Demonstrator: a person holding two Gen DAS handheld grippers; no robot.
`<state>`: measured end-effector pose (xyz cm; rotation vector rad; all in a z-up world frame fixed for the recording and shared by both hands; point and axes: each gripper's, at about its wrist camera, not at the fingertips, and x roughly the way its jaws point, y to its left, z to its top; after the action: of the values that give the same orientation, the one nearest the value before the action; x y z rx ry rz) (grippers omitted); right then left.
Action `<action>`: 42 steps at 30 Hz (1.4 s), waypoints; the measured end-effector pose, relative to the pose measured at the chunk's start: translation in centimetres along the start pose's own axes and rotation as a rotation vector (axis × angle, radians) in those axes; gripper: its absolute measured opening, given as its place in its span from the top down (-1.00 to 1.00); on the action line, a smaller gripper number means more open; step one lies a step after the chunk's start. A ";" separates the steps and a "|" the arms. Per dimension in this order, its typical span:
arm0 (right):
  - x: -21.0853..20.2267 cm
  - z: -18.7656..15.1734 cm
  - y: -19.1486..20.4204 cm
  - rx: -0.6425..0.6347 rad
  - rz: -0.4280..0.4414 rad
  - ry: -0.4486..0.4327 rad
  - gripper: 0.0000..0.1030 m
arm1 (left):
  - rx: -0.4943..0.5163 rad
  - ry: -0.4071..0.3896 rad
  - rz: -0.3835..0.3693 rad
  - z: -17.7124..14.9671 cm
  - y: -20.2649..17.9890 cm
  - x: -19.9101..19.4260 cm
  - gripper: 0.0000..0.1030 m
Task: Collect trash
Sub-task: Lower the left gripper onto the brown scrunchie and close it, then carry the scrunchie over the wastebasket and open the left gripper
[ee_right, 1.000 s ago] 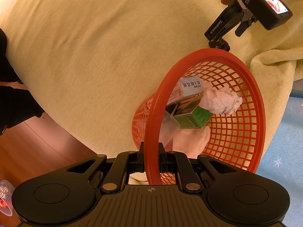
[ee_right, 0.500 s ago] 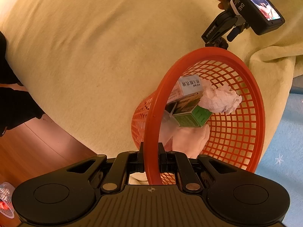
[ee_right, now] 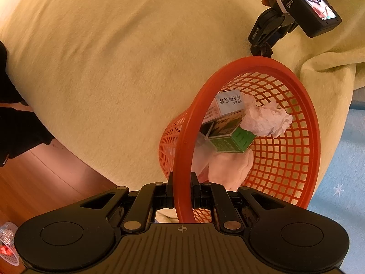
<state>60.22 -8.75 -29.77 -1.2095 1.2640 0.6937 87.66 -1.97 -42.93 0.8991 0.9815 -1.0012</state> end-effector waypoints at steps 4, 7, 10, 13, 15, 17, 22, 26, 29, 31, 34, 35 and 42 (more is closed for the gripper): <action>0.0 0.0 0.0 0.000 -0.002 0.000 0.87 | -0.013 0.004 0.003 0.0 0.0 -0.4 0.49; 0.1 0.0 0.0 0.000 -0.005 0.000 0.87 | -0.014 0.006 0.003 -0.1 -0.2 -0.8 0.56; 0.1 0.0 0.1 0.000 -0.007 0.001 0.87 | -0.022 0.007 0.006 -0.3 -0.4 -1.4 0.59; 0.1 -0.1 0.2 -0.003 -0.010 0.003 0.87 | -0.033 0.009 0.005 -0.7 -0.6 -2.2 0.59; 0.1 0.0 0.2 -0.004 -0.014 0.004 0.87 | -0.034 0.011 0.009 -1.0 -0.8 -2.9 0.59; 0.2 0.0 0.2 -0.007 -0.017 0.006 0.87 | -0.049 0.011 0.012 -1.3 -0.8 -3.5 0.59; 0.2 0.0 0.3 -0.009 -0.020 0.010 0.87 | -0.074 0.006 0.014 -1.9 -1.3 -5.5 0.59; 0.3 0.1 0.4 -0.013 -0.023 0.015 0.87 | -0.102 -0.015 0.008 -2.1 -1.9 -7.6 0.59; 0.2 0.1 0.3 -0.014 -0.026 0.020 0.87 | -0.127 -0.030 0.004 -2.2 -2.5 -8.9 0.59; 0.2 0.2 0.3 -0.014 -0.028 0.022 0.87 | -0.138 -0.038 0.001 -2.2 -2.8 -9.7 0.59; 0.2 0.3 0.5 -0.017 -0.033 0.025 0.87 | -0.152 -0.051 -0.001 -2.3 -3.3 -10.7 0.59; 0.2 0.3 0.5 -0.019 -0.034 0.026 0.87 | -0.153 -0.055 -0.002 -2.3 -3.5 -11.1 0.59; 0.3 0.4 0.5 -0.021 -0.040 0.036 0.87 | -0.190 -0.077 -0.002 -2.6 -4.0 -13.5 0.59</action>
<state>59.96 -8.32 -30.23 -1.2665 1.2610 0.6601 80.25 2.69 -31.63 0.6971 0.9937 -0.9203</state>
